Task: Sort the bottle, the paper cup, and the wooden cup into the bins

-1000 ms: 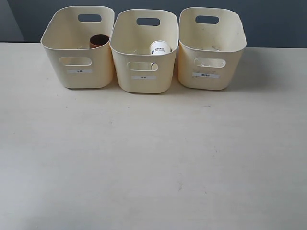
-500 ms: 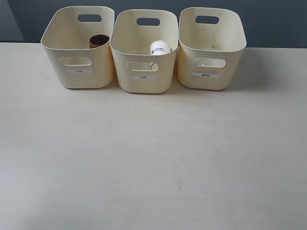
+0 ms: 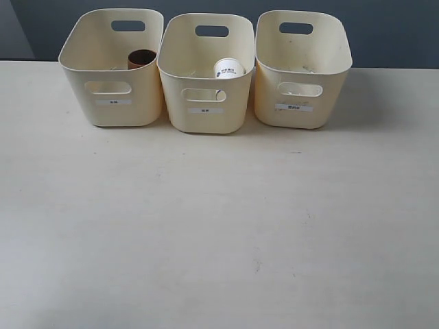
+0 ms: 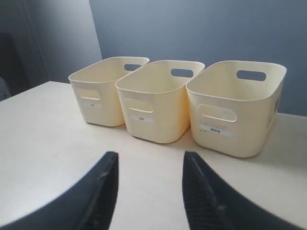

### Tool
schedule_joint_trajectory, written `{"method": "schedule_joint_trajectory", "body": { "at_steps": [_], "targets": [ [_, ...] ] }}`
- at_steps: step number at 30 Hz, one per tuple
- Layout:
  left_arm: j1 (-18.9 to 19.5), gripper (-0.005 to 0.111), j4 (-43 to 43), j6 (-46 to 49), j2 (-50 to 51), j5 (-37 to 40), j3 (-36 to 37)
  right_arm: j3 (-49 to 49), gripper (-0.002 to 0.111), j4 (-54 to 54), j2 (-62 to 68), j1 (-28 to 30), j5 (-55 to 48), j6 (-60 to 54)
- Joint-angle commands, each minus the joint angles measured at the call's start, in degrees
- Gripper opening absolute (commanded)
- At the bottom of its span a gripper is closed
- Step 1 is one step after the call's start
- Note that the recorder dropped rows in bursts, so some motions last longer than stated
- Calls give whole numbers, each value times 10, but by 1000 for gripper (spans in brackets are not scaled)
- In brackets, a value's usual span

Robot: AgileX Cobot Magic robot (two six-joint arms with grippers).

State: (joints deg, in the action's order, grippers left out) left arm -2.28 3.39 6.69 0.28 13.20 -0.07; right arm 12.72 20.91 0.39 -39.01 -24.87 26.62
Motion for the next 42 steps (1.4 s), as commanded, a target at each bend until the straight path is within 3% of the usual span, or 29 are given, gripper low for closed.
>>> {"method": "schedule_joint_trajectory", "body": {
  "at_steps": [1, 6, 23, 32, 42],
  "targets": [
    [-2, 0, 3, -1, -3, -3, 1, -57, 42, 9, -4, 15, 49, -4],
    [-2, 0, 3, -1, -3, -3, 1, -127, 42, -1, -4, 86, 82, 1],
    [-2, 0, 3, -1, -3, -3, 1, -127, 42, 4, -4, 249, 76, -1],
    [-2, 0, 3, -1, -3, -3, 1, -127, 42, 2, -4, 398, 75, -1],
    [-2, 0, 3, -1, -3, -3, 1, -127, 42, -19, -4, 418, 75, 0]
  ]
}}
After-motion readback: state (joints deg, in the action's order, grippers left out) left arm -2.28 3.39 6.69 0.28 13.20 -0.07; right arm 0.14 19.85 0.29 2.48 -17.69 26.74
